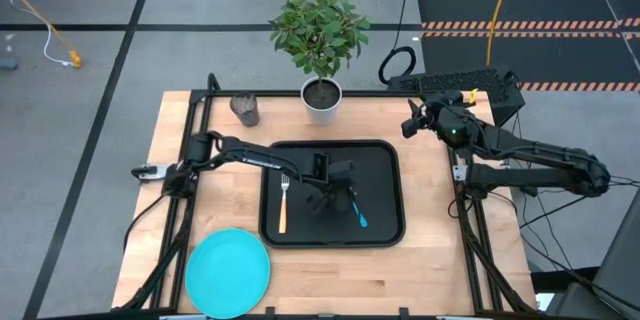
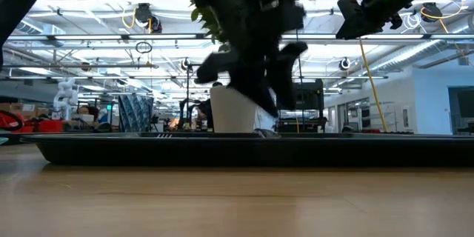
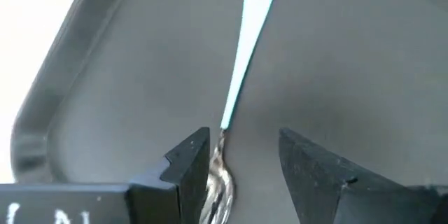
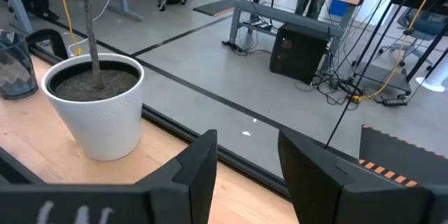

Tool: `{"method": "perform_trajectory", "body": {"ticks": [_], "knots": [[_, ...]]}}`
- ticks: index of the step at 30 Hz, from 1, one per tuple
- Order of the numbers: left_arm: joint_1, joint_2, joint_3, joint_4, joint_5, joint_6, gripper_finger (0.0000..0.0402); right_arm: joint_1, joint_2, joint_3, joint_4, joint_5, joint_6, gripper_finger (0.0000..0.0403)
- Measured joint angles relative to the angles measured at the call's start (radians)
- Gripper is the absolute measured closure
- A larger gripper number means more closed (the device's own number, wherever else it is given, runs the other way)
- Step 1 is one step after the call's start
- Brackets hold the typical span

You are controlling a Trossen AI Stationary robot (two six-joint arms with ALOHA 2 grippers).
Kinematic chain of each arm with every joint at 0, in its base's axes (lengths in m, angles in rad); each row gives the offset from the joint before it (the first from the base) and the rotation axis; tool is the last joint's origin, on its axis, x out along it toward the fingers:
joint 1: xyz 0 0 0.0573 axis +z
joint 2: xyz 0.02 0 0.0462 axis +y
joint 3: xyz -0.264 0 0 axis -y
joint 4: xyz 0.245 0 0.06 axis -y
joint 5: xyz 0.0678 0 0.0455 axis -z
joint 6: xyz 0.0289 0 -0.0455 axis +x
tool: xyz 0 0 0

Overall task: Pick and place plate/cup/fork/spoon on tray
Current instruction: Put the blue spoon on the black tray

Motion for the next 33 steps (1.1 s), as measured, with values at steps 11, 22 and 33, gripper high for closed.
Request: {"method": "perform_trajectory", "body": {"ticks": [11,22,33], "knots": [[0.001,0.102,0.138,0.003,-0.021,0.039,0.0229,0.0,0.01,0.0,0.048,-0.022,-0.029,0.0259],[0.011,0.188,0.231,-0.17,-0.011,0.135,0.0229,-0.001,0.015,0.0,0.056,-0.051,-0.056,0.0259],[0.031,0.206,0.257,-0.174,-0.01,0.14,0.0322,-0.001,0.016,0.0,0.06,-0.052,-0.071,0.0259]]}}
